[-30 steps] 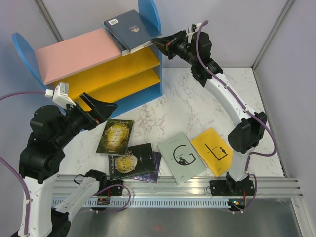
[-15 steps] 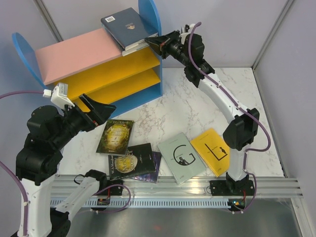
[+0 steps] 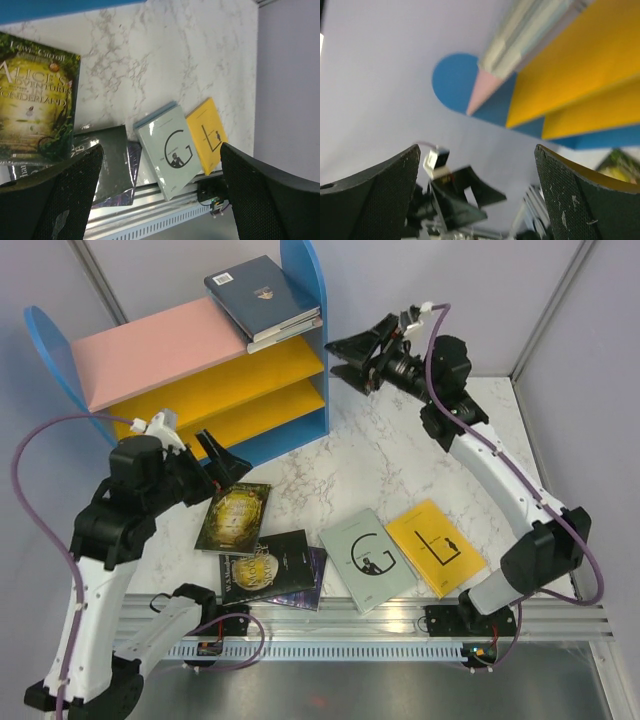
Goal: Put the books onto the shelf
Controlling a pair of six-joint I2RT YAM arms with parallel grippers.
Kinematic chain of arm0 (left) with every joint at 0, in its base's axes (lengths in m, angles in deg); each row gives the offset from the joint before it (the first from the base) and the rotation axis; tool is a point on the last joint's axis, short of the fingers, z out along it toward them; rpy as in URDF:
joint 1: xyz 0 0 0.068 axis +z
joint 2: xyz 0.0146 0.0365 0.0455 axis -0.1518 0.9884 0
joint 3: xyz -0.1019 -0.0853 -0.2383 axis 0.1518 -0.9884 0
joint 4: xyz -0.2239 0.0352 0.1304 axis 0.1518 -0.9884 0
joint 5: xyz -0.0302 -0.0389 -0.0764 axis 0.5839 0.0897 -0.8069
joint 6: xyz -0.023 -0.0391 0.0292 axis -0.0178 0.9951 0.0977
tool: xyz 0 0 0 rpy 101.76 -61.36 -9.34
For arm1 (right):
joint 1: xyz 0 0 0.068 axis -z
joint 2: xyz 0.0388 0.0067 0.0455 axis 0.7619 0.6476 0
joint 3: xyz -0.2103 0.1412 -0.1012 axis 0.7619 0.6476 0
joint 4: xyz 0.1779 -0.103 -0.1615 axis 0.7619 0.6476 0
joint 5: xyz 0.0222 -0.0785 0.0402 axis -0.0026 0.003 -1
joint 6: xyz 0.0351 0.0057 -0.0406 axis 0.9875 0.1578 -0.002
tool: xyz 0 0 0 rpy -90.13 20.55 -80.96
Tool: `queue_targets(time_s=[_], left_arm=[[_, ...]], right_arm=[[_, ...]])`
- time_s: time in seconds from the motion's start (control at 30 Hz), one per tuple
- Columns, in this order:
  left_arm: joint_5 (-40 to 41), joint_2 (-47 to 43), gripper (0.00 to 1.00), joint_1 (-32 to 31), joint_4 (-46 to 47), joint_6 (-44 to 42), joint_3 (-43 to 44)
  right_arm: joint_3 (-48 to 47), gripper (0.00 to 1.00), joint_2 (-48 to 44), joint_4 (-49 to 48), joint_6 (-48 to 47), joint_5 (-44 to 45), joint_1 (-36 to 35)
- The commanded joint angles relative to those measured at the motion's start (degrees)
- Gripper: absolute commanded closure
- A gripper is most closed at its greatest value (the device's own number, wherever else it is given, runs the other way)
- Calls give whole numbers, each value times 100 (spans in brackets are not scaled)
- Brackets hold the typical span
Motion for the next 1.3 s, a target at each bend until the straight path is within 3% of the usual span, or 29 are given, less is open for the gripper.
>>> queue_targets(time_s=[0.0,0.17,0.33,0.4,0.63,1.07,1.27], left_arm=[[123,454,0,19,-229,-18,-372],[237,631,0,28,-282,35,-417],[291,262,0,28,-352,114,-425],[256,191,0,28,-484,158,-425],[273,-134,0,19,-1073,255,-250],[458,-635,0,28,-1899,308,40],[405,-591,0,28,-2110,159,251]], right_arm=[[935,2,-345,1414,-1217,-431,-450],[2289,2,-487,1399,-1342,79,-1328],[3177,2,276,-296,-560,229,-1987],[3021,2,637,-703,-506,290,-2146],[1817,2,2342,-703,-481,431,-2770],[1781,2,3292,-1116,-33,949,-3210],[2009,5,3846,-2363,863,1396,-3465]])
